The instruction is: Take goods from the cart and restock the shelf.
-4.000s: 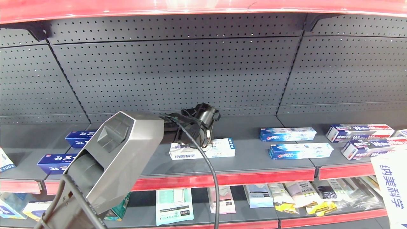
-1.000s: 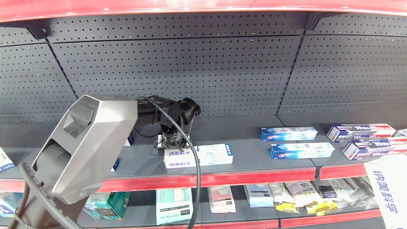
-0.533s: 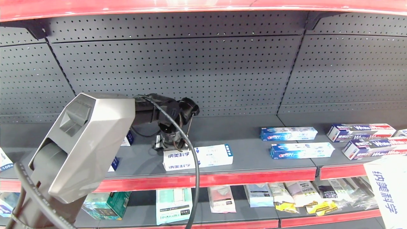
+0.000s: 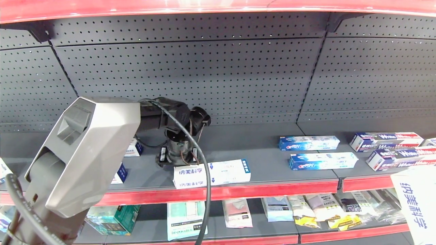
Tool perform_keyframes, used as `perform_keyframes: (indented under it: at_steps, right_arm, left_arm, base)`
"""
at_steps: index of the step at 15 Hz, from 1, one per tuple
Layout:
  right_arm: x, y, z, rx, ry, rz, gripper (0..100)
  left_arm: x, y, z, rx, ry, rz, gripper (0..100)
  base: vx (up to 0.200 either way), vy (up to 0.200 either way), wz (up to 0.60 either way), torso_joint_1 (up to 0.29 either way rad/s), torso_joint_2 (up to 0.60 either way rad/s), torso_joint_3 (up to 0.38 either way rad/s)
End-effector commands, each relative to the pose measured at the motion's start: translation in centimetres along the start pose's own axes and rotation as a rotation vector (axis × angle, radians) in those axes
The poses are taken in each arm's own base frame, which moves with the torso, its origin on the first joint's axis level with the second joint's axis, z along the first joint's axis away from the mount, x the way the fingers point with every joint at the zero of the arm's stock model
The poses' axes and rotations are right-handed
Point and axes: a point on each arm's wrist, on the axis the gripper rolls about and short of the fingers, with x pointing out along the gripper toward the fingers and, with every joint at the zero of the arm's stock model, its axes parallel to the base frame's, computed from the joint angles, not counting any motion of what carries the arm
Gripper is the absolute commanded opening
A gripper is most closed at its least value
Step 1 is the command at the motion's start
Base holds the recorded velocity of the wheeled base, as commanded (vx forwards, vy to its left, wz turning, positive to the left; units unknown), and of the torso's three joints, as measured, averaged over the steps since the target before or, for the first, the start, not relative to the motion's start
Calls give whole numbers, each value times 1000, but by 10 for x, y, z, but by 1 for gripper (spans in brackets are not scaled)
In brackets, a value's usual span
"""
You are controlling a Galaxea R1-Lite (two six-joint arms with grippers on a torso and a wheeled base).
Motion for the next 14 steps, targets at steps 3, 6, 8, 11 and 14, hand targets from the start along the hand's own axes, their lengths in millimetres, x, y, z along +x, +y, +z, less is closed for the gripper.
perform_keyframes:
  at_steps: [3,6,8,11,14]
  right_arm:
    - [0,0,0,-18,-2,-2,0]
    - [0,0,0,-19,-3,-6,0]
    - [0,0,0,-23,-2,-7,0]
    - [0,0,0,-23,1,-6,0]
    - [0,0,0,-25,2,-6,0]
  left_arm:
    - [-7,7,-3,8,35,28,100]
    - [-10,10,-2,-2,30,25,100]
    - [-10,10,0,-10,17,17,100]
    - [-10,5,6,-34,-45,-24,100]
    - [-12,5,9,-46,-62,-40,100]
  base:
    - [0,0,0,0,0,0]
    - [0,0,0,0,0,0]
    - [0,0,0,0,0,0]
    - [0,0,0,0,0,0]
    - [0,0,0,0,0,0]
